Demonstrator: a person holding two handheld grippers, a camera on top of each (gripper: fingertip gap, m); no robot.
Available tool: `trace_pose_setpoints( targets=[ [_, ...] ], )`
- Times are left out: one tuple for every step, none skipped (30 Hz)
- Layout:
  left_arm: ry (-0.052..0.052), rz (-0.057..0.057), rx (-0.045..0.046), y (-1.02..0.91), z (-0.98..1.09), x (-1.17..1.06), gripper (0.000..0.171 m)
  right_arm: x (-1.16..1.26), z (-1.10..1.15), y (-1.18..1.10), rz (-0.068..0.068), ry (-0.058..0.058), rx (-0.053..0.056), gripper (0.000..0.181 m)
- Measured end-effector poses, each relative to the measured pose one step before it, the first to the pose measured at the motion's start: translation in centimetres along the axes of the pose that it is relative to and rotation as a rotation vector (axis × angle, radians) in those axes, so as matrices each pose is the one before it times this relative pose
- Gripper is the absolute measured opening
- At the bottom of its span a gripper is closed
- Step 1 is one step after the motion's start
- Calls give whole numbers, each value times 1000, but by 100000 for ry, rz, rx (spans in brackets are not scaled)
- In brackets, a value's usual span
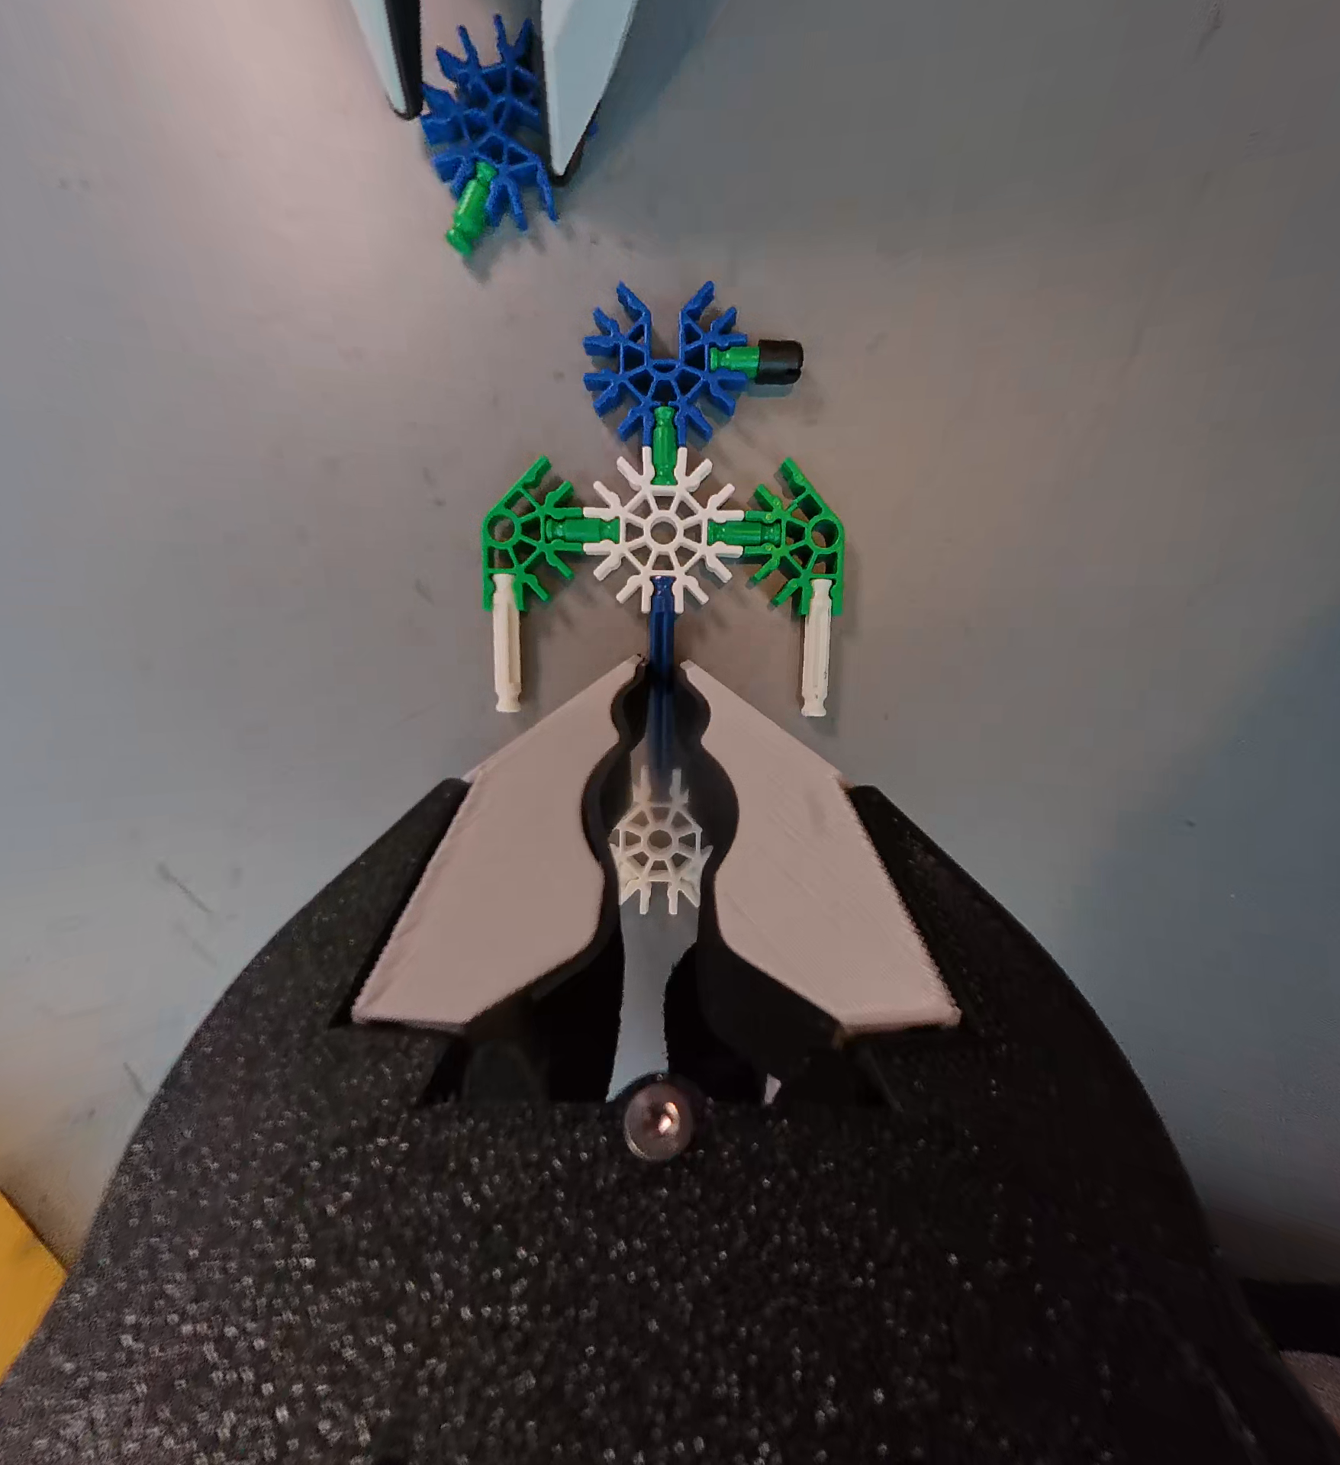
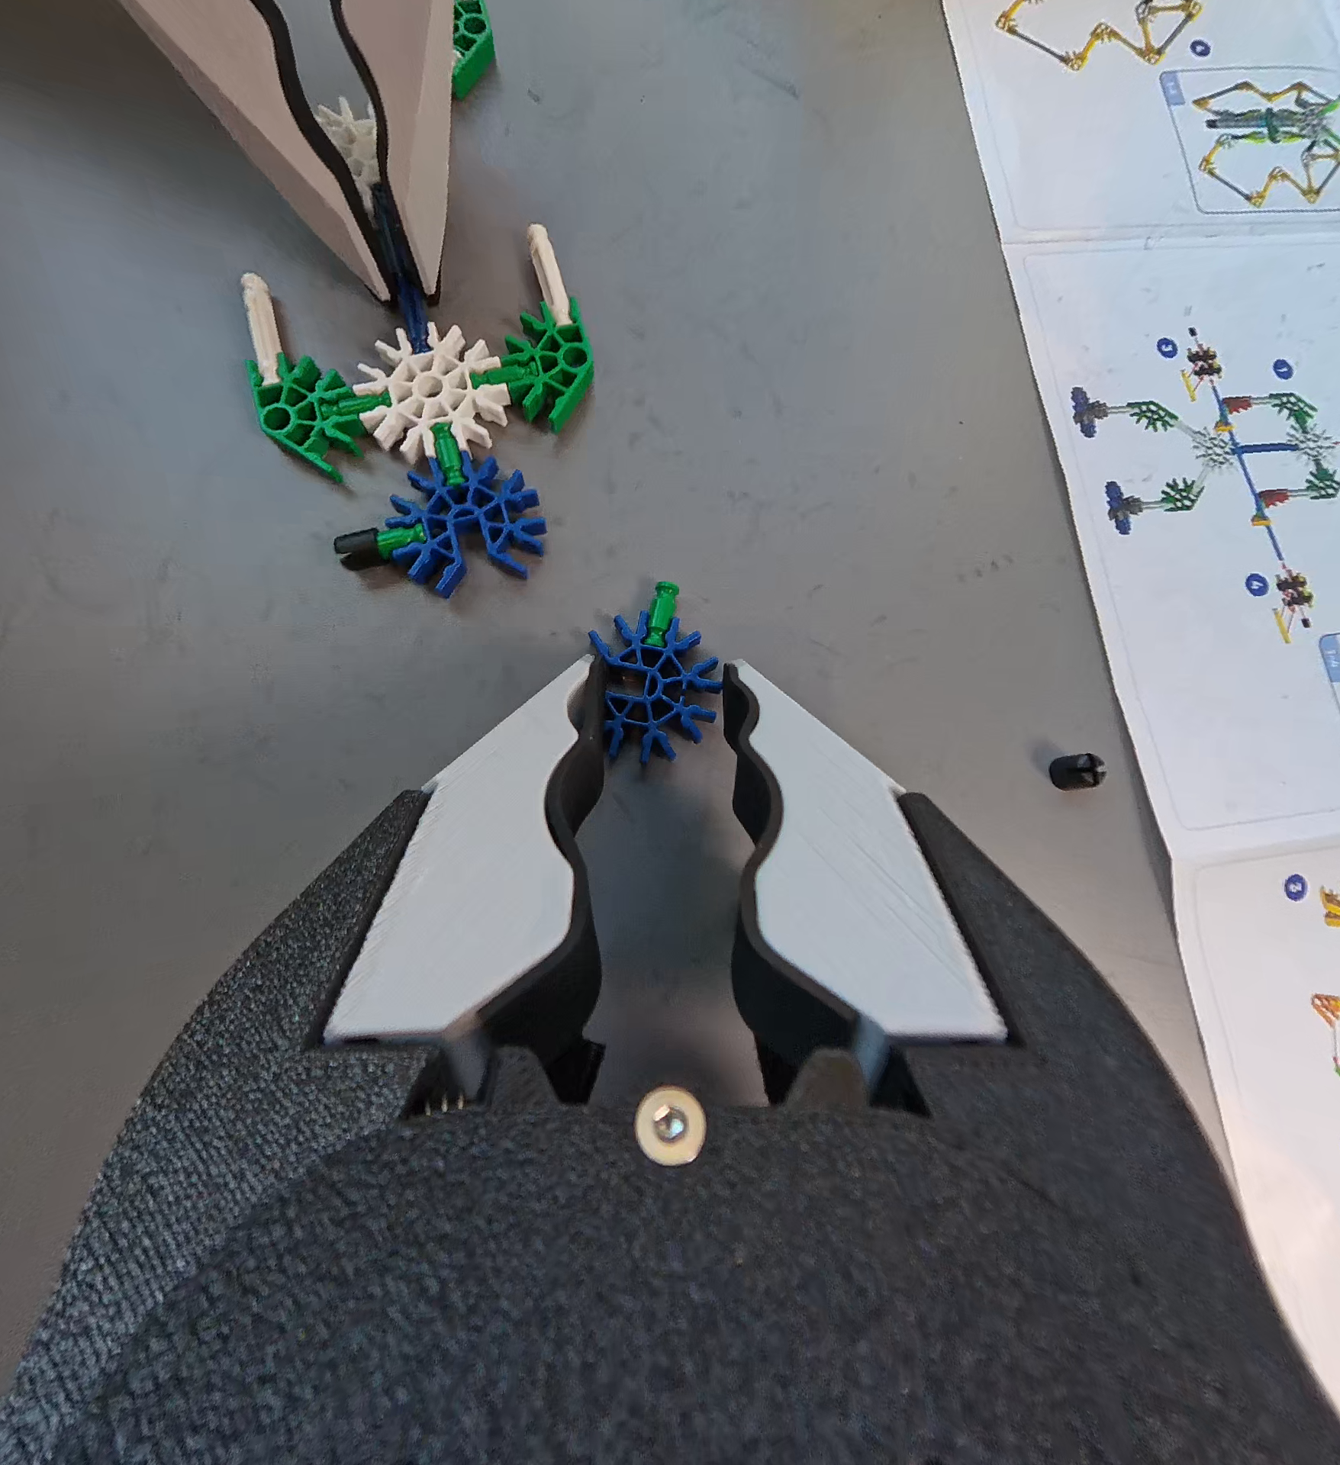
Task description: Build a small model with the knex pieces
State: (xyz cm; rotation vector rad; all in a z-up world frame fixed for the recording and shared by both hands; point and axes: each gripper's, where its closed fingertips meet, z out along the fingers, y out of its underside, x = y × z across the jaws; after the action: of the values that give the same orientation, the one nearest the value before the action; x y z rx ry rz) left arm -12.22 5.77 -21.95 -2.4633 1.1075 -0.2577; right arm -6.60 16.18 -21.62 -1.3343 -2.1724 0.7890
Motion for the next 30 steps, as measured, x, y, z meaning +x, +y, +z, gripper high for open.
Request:
trace_pose_setpoints(
  targets=[
    [-781,-1754,1667,-5,-234,-365,4,45,37,-108,-559,705,175,28],
    [-143,-2390,3953,-406,-344,-304,4,4,35,-182,-568,513,616,28],
    [985,-3067,6250,-821,-433,-176,4,14,-51,-365,-616,494,1827,28],
    [1176,-3707,7966,-1144,-471,-185,6,90,-120,-579,-478,905,2987,28],
    [744,-4349,9274,-1344,-426,-306,8,200,-219,-711,-364,1521,3697,28],
    [774,-5325,10261,-1444,-330,-387,10,346,-301,-852,-650,2521,4234,28],
    [1406,-6989,10881,-1444,-200,-401,12,378,-352,-1039,-1450,3108,5076,28],
    [2738,-8816,10238,-1255,-48,-287,15,220,-364,-1150,-1844,2579,5443,28],
    [4124,-9848,8311,-921,82,-136,18,122,-307,-1113,-1822,2300,4905,28],
    [5127,-9666,6520,-652,119,41,22,54,-199,-932,-2141,2209,3652,28],
    [5990,-8392,5123,-483,120,274,23,49,-112,-743,-3016,2494,2389,28],
    [5927,-6465,3889,-387,101,428,24,43,-58,-619,-3596,2801,1913,28],
    [4485,-4425,3248,-337,92,391,24,-58,-1,-509,-3211,2031,1364,28],
    [2604,-2719,2826,-305,103,244,24,-164,67,-379,-2680,1213,643,28],
    [1511,-1432,1858,-183,134,193,24,-132,91,-322,-2752,1360,527,28],
    [1289,-421,370,21,162,238,23,-157,94,-269,-2713,1192,426,28],
    [753,628,-994,220,187,243,20,-176,93,-212,-2110,666,152,28],
    [-589,1807,-1783,322,196,100,19,-20,46,-253,-1537,1266,645,28],
    [-2090,2790,-1292,252,125,-83,17,-17,-1,-279,-1091,923,1012,28],
    [-2343,3051,-215,82,42,-110,14,-130,-3,-187,-447,-329,568,28],
    [-1209,2372,-31,18,-5,11,7,-30,-12,-99,-340,88,207,28],
    [-388,1353,24,-26,-23,43,6,61,-37,-95,-805,708,518,28],
    [-78,628,-37,-26,-50,10,6,-13,-23,-95,-63,87,629,28],
    [-338,593,-206,21,-73,-77,6,12,2,-16,1143,-242,312,26],
    [-933,1224,-571,57,-116,-193,5,-37,-60,-29,1868,-1113,733,22],
    [-348,1720,-1058,96,-148,-135,4,-321,-78,-5,3712,-3640,903,22],
    [288,1675,-1102,44,-169,-27,4,-368,-61,58,5591,-4736,550,24],
    [-297,2286,-1326,62,-153,-56,4,-336,-56,32,6314,-4777,899,27],
    [-1748,4045,-2112,147,-105,-156,4,-165,-79,-12,5874,-3612,1398,28],
    [-2847,5790,-2983,277,-64,-214,4,-8,-74,18,4649,-2288,1221,28]
  ],
)
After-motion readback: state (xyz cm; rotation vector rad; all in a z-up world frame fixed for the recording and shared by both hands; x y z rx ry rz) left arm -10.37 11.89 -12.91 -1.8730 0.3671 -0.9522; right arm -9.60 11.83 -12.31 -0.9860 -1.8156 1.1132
